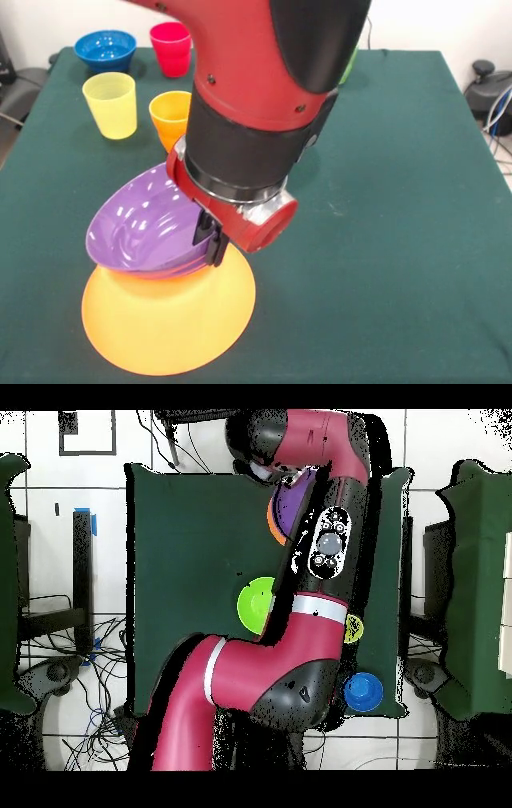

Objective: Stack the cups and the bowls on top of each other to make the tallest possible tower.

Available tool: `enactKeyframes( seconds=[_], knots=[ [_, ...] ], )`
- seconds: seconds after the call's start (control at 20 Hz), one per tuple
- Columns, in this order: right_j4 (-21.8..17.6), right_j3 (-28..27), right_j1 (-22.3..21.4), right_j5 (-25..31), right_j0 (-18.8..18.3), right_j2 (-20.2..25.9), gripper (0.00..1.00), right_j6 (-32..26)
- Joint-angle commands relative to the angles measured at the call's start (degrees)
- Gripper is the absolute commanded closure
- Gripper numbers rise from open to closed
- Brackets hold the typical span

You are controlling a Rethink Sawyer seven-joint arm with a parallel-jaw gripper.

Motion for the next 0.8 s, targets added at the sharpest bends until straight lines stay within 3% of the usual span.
enactKeyframes(
  seconds=[0.05, 0.4, 0.8],
  knots=[
    [0.5, -2.9, 2.4, 2.8, -1.6, -0.9, 1.00, -13.3],
    [1.2, -1.5, 1.5, 4.4, -0.4, -3.0, 1.00, -12.4],
    [2.8, -3.1, 3.4, 3.2, -0.3, -6.1, 1.00, -11.3]
  ],
)
